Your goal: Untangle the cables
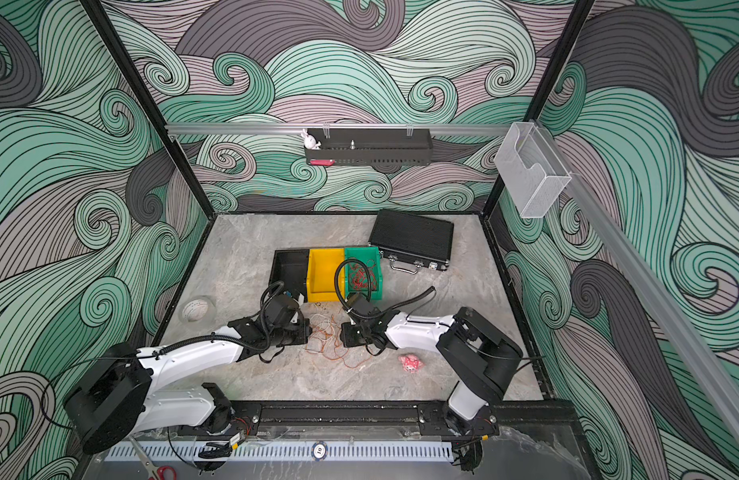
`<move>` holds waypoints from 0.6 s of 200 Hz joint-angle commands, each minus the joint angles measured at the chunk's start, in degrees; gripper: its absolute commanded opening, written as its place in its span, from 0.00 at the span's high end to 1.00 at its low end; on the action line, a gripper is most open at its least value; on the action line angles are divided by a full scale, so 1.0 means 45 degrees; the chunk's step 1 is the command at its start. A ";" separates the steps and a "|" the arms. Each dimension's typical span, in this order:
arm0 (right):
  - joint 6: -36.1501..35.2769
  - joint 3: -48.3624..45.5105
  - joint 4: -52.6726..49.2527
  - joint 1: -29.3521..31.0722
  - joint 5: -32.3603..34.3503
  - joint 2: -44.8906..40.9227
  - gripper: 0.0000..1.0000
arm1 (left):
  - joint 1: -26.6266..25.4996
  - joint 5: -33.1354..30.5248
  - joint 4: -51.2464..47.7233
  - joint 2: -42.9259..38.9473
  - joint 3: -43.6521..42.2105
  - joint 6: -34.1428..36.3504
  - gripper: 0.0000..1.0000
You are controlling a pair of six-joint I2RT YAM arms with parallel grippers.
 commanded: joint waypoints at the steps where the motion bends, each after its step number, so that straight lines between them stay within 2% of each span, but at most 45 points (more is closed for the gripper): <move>1: 0.0194 -0.0191 0.0108 0.0072 0.0468 -0.0315 0.81 | 0.0101 0.0035 0.0027 -0.0100 -0.0137 -0.0128 1.00; 17: 0.0023 -0.0202 -0.0448 0.0072 0.1070 -0.0860 0.94 | 0.0099 -0.0110 0.0007 -0.0234 -0.0247 -0.0170 1.00; 35: -0.0352 -0.0192 -0.1359 0.0058 0.1843 -0.1770 0.99 | 0.0096 -0.0286 -0.0027 -0.0404 -0.0324 -0.0211 1.00; 76: -0.1159 -0.0269 -0.3325 -0.0138 0.3874 -0.3758 1.00 | 0.0124 -0.0410 -0.0007 -0.0549 -0.0363 -0.0352 1.00; 120: -0.1566 -0.0620 -0.4748 -0.1145 0.4674 -0.5939 1.00 | 0.0150 -0.0428 -0.0112 -0.0647 -0.0353 -0.0333 1.00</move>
